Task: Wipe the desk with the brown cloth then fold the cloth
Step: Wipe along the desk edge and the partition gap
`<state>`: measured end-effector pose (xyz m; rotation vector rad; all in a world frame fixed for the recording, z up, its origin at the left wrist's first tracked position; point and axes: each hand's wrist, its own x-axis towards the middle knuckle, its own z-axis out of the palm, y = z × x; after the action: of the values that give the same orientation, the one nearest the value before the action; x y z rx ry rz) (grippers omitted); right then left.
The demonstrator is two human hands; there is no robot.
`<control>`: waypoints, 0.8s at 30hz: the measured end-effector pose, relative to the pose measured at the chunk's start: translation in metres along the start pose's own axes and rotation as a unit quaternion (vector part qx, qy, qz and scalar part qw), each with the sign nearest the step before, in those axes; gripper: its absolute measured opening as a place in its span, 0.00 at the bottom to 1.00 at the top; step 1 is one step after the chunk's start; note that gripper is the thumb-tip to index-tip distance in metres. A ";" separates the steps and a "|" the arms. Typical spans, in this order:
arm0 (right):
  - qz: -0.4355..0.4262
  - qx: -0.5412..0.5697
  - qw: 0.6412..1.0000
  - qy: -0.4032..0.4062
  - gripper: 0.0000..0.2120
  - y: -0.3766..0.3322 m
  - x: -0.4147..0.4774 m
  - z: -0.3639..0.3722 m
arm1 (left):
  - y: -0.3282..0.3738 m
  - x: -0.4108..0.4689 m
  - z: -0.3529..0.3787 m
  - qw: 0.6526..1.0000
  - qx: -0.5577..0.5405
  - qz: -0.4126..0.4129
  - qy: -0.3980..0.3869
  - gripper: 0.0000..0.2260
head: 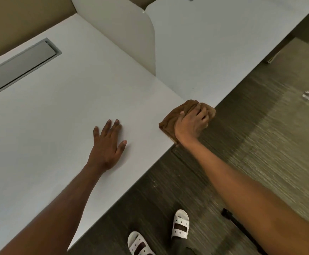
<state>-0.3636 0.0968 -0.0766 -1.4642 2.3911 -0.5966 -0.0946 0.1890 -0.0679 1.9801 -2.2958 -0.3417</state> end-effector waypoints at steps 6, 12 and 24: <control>-0.019 -0.037 0.999 -0.009 0.34 0.000 -0.001 -0.001 | 0.001 -0.002 0.000 1.000 -0.006 0.000 0.003 0.31; -0.028 -0.087 0.995 -0.041 0.38 -0.004 -0.004 -0.006 | 0.002 -0.002 -0.003 1.000 -0.006 0.000 -0.003 0.34; -0.057 -0.136 0.986 -0.075 0.37 -0.009 0.001 -0.015 | 0.005 -0.002 -0.010 1.000 -0.008 0.001 -0.012 0.34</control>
<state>-0.3633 0.0953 -0.0592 -1.6996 2.3536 -0.1790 -0.0976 0.1902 -0.0572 1.9766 -2.3027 -0.3840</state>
